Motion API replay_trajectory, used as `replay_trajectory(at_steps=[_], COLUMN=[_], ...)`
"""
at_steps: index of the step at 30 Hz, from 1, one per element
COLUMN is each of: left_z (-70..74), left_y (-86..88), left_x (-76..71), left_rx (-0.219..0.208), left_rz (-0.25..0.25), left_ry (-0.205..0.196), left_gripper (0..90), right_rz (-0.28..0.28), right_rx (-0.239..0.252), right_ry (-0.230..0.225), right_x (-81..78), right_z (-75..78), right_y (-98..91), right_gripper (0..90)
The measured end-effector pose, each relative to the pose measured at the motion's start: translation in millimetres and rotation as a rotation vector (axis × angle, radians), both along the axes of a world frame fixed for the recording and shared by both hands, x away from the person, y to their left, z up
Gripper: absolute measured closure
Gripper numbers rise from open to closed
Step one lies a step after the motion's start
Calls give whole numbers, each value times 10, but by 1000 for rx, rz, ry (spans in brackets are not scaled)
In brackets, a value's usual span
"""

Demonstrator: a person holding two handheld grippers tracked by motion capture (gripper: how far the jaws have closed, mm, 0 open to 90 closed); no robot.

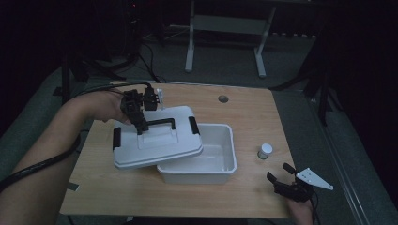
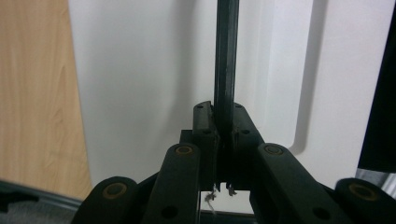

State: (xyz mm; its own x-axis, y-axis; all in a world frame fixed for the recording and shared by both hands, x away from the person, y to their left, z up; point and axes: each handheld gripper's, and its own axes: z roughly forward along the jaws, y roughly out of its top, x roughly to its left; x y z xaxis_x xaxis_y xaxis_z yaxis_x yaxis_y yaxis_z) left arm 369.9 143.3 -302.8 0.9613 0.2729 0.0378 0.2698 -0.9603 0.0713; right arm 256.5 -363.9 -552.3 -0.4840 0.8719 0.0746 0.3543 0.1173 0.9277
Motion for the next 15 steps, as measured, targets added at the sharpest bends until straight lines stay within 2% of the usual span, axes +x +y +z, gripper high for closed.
replay_trajectory(at_steps=[3, 8, 15], left_z=[-16, -13, 12], left_y=[167, 329, 629], left_x=[-28, -72, -155], left_rx=[-3, -1, -2], left_rz=[34, 61, 127], left_ry=[9, -1, -1], left_gripper=[839, 839, 839], right_rz=[-1, 0, -1], right_rx=[2, 1, 3], right_ry=[0, 1, 2], right_x=[-1, 0, 2], right_z=[0, 0, 1], right_y=[0, 1, -2], right_gripper=[151, 151, 151])
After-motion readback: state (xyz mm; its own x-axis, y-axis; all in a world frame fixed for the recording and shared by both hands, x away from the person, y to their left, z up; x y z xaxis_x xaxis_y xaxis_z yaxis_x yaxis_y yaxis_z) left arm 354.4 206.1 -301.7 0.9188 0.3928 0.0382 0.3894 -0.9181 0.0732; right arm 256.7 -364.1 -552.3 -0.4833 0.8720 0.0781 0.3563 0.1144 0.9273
